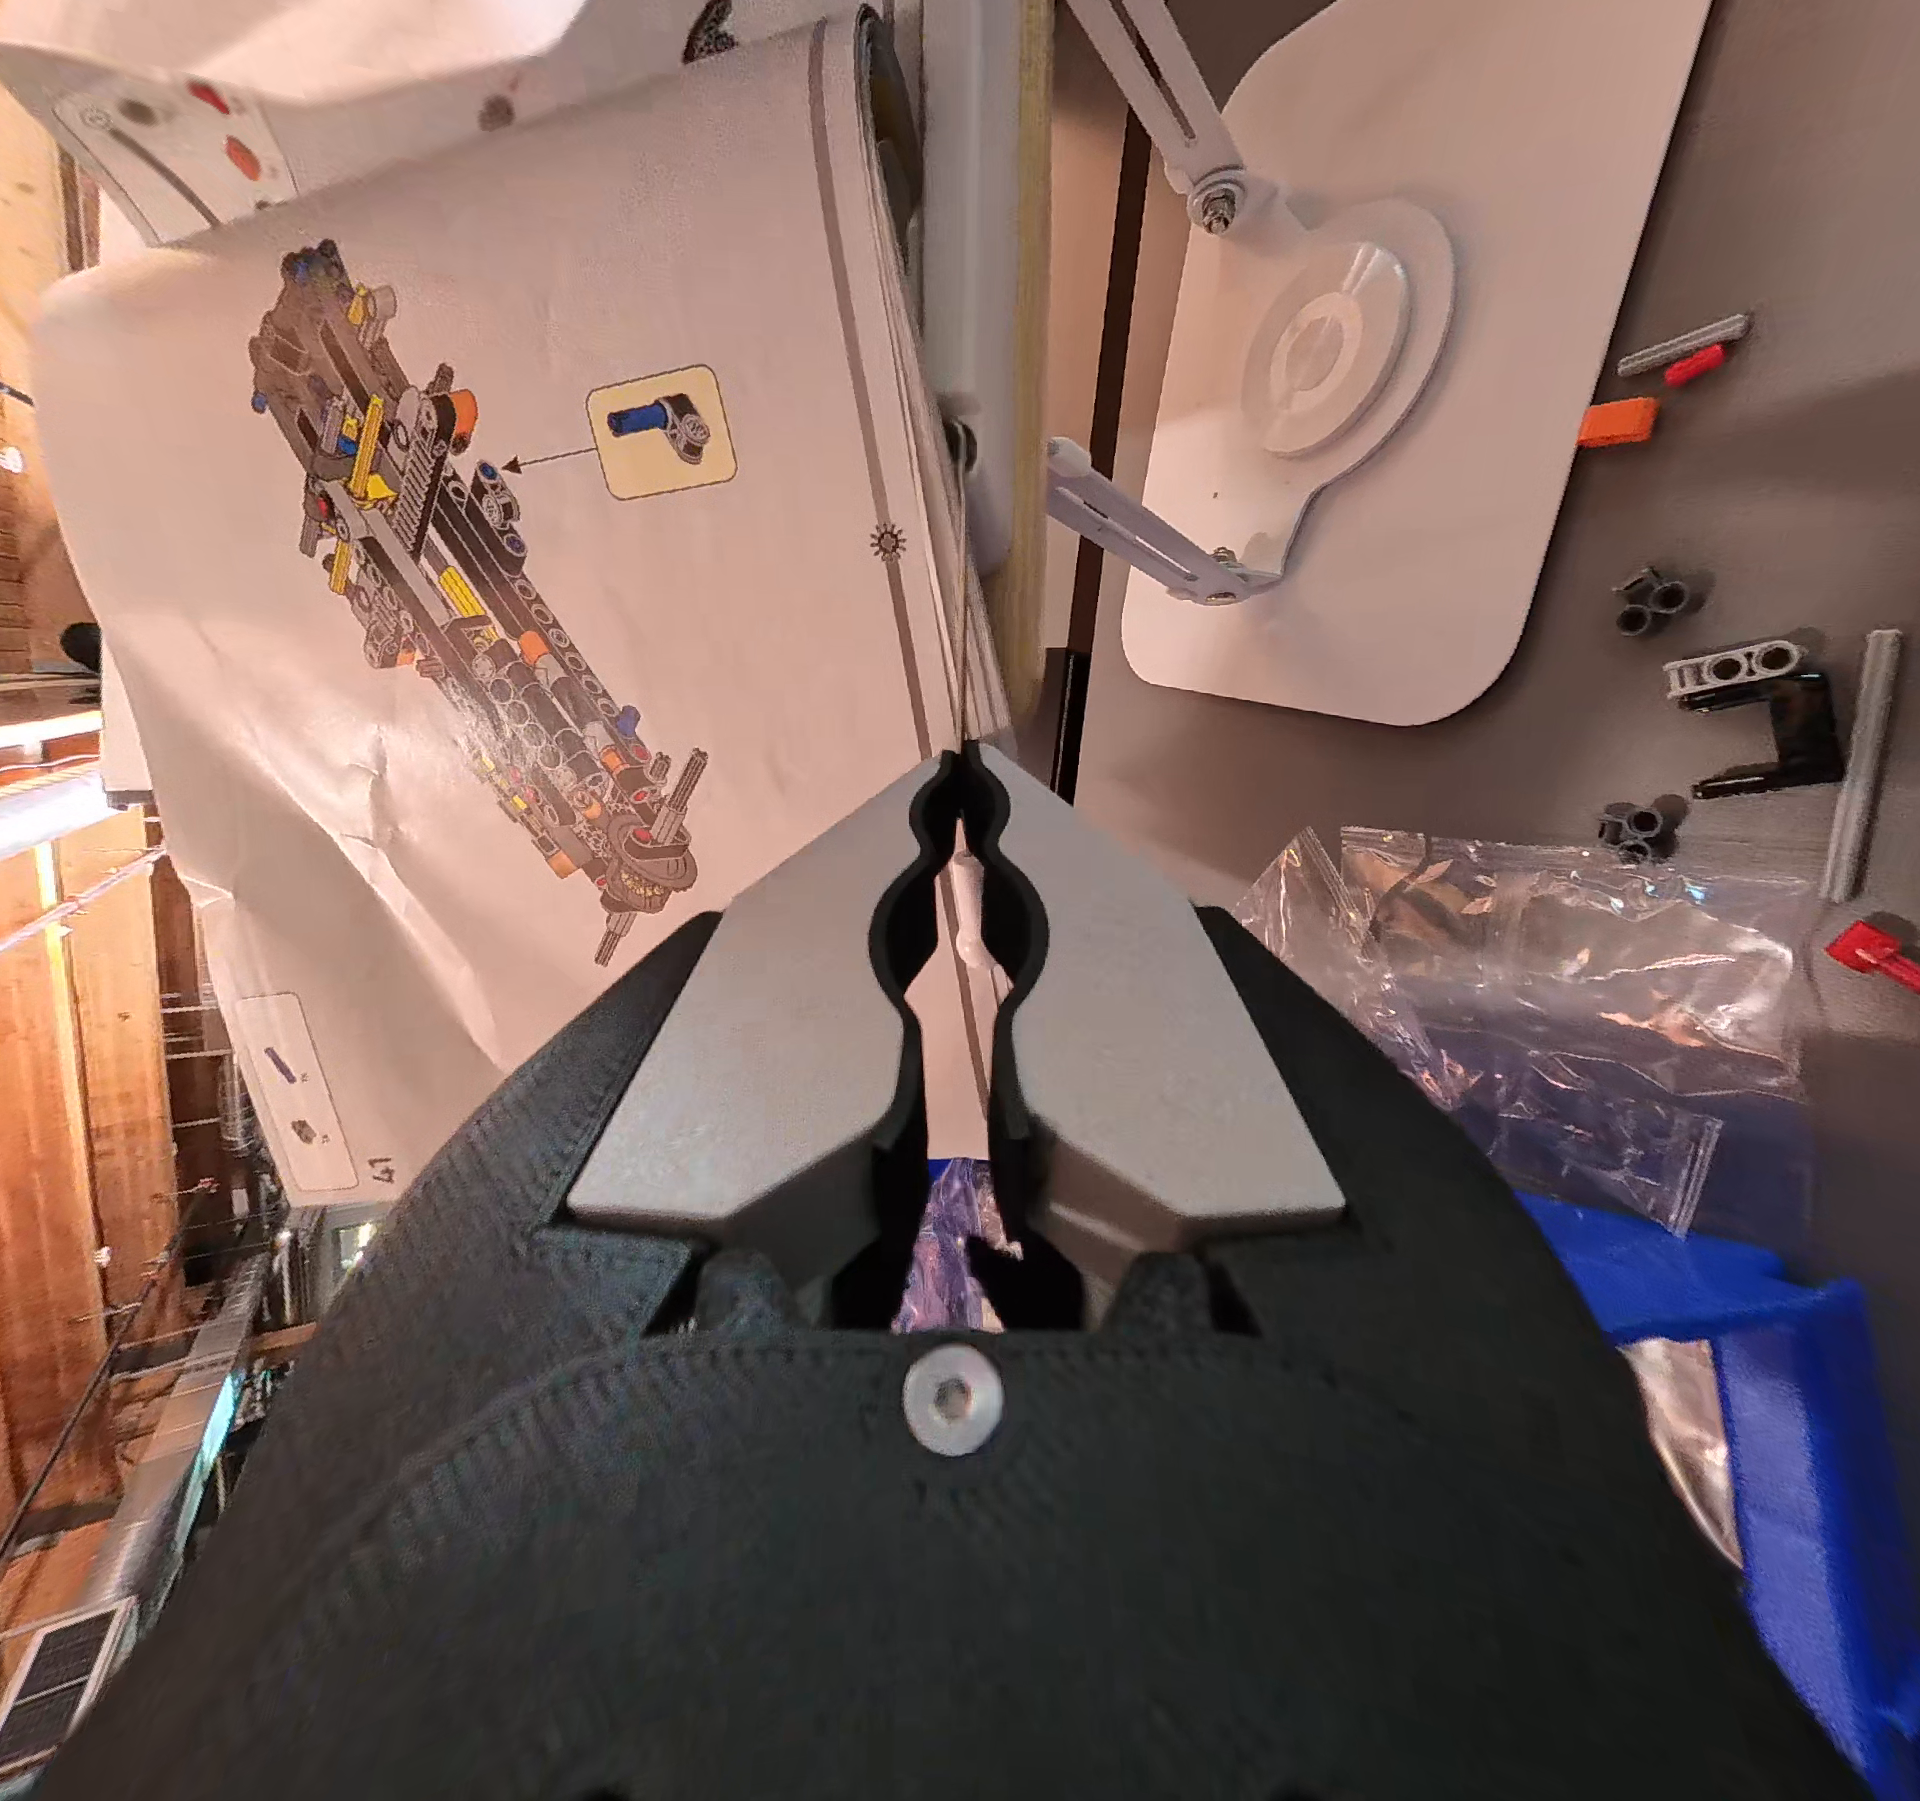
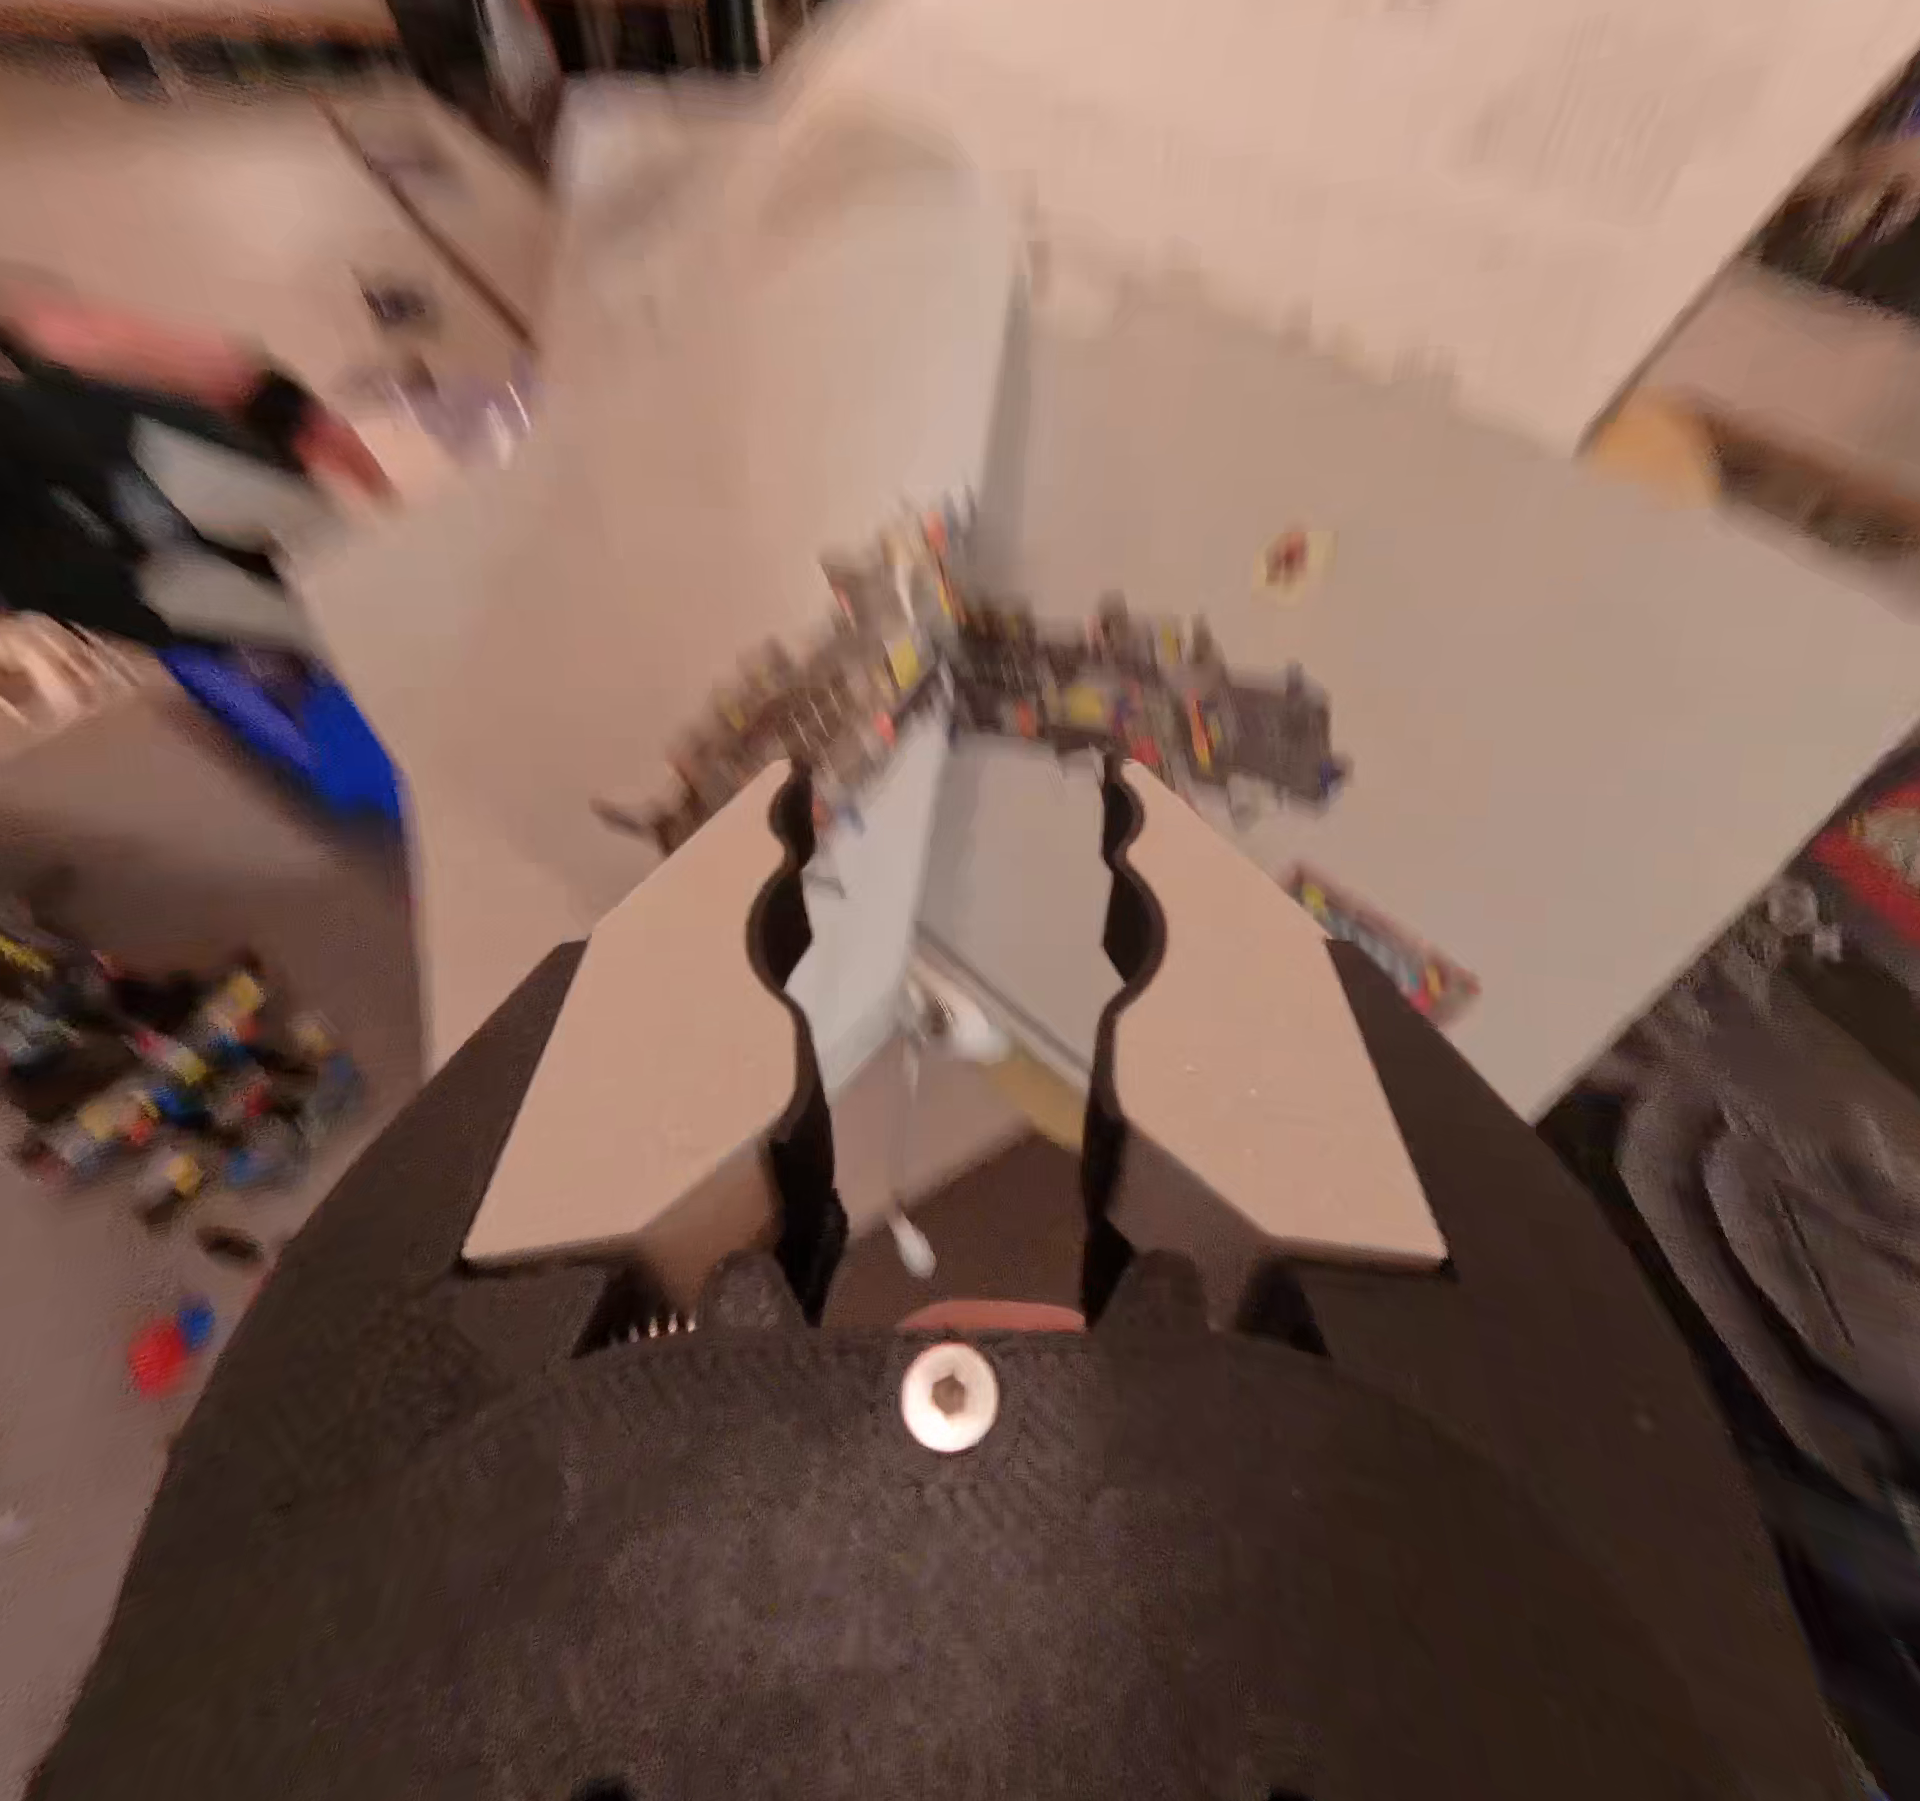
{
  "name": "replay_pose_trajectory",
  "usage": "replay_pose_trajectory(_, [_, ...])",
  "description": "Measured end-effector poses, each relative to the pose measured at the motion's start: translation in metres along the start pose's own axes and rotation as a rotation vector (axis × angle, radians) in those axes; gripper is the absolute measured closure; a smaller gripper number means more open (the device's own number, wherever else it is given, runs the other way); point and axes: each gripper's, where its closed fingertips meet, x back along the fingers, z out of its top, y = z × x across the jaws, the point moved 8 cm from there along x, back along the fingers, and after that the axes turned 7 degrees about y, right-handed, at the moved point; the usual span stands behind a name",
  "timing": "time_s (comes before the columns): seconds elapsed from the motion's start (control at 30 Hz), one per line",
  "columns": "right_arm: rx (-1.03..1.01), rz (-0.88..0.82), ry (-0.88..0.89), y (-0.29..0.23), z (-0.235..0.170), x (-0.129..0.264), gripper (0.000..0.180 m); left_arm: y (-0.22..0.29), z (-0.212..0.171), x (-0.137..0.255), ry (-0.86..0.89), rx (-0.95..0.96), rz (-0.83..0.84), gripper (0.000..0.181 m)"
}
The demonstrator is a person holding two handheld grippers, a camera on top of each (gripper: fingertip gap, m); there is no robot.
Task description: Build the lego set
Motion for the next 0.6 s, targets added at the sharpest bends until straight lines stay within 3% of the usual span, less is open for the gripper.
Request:
replay_pose_trajectory(0.07, [0.074,-0.050,-0.191,0.009,-0.031,-0.013,0.141,-0.001,0.001,0.000,-0.009,-0.006,-0.005,0.181])
replay_pose_trajectory(0.13, [0.106,0.045,-0.280,-0.005,-0.045,-0.030,0.152,-0.001,0.002,0.001,-0.012,-0.012,-0.004,0.181])
replay_pose_trajectory(0.2, [0.133,0.157,-0.191,-0.027,-0.036,-0.044,0.153,0.000,0.004,0.003,-0.009,-0.009,0.004,0.181])
replay_pose_trajectory(0.37, [0.244,0.225,-0.152,-0.063,-0.017,-0.077,0.167,0.005,0.008,0.004,-0.017,-0.008,0.035,0.181])
replay_pose_trajectory(0.5, [0.341,0.171,-0.225,-0.071,-0.016,-0.088,0.165,0.007,0.010,0.005,-0.009,0.013,0.036,0.181])
replay_pose_trajectory(0.6, [0.311,0.018,-0.123,-0.050,-0.002,-0.054,0.161,0.009,0.011,0.004,0.001,0.020,0.032,0.181])
